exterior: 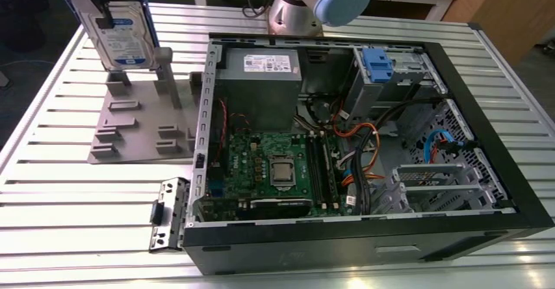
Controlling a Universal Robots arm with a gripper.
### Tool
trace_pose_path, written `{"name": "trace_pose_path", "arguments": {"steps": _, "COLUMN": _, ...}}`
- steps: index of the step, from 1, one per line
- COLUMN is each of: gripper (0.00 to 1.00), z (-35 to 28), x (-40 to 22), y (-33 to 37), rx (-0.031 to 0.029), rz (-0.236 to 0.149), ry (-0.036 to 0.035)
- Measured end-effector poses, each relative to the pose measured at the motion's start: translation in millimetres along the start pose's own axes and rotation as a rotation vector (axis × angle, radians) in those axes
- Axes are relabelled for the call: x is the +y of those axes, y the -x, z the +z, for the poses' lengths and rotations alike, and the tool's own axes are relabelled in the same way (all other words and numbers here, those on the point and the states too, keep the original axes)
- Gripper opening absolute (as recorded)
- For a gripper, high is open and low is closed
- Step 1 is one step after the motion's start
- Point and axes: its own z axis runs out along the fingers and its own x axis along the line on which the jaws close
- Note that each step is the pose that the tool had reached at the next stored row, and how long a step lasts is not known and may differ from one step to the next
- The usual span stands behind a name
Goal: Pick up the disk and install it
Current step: 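Pick up the disk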
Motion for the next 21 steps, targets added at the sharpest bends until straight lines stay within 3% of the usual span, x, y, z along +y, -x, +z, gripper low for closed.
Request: {"name": "trace_pose_path", "arguments": {"steps": 21, "gripper": 0.36, "z": -13.7, "x": 0.4, "y": 0.4, "rx": 0.0, "rz": 0.0, "ry": 0.0}}
